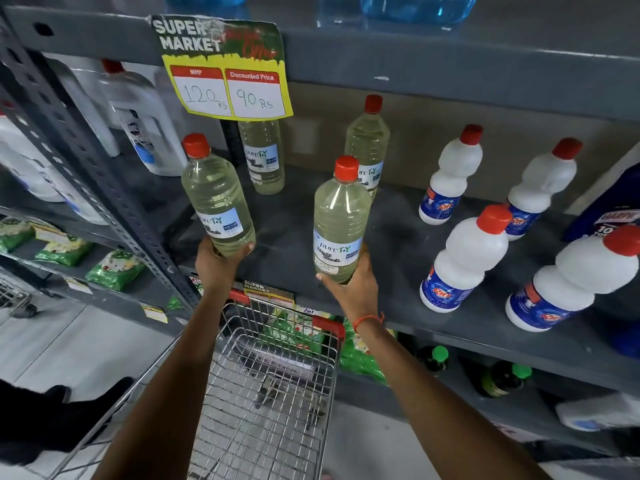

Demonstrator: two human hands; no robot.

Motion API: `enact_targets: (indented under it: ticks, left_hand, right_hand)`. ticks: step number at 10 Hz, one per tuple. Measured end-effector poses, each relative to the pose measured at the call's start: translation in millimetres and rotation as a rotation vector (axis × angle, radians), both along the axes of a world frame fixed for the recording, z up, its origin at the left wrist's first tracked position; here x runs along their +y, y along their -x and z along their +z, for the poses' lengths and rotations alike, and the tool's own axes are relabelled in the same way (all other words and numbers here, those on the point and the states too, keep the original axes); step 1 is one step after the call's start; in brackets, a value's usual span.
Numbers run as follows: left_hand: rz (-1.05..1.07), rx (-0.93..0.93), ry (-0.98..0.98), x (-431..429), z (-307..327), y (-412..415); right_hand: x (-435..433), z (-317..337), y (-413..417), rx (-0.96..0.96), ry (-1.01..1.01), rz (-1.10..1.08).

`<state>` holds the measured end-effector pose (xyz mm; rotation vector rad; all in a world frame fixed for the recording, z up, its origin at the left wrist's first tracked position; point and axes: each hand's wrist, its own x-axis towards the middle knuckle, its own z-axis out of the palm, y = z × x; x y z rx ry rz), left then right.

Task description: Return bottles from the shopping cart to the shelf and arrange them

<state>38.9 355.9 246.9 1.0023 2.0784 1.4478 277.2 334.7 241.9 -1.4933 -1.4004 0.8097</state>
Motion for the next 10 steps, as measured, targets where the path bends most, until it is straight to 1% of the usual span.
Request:
enact_targets:
  ticks: [2,5,6,7,8,9,10]
  left_hand:
    - [-0.009,0.006,-0.045,-4,-2,1]
    - [-0.014,0.041,-0.029,-3,-2,0]
    - [-0.025,0.024,0.005,-5,5,-4]
    - [-0.052,0.001,0.095,-10,15,-7]
    - [-0.016,0.038,0.202,-22,27,-20]
    - [-0.02,0.132,0.261,-48,54,-64]
    - [-0.16,0.208,0.142,-71,95,-124]
  right_hand:
    - [1,-1,0,-0.01,0.003,0.007]
    - [3,-2,-1,-0.015,0.017,0.014]
    - [3,-2,-2,-0.014,0.025,0.018]
    - [2,1,-2,-0.015,0.066,0.031]
    - [0,6,-5,-0.057,0.11,0.066]
    - [-14,31,-15,-0.287,0.154,0.102]
    - [-27,86,-33,-0.46,0.197,0.219]
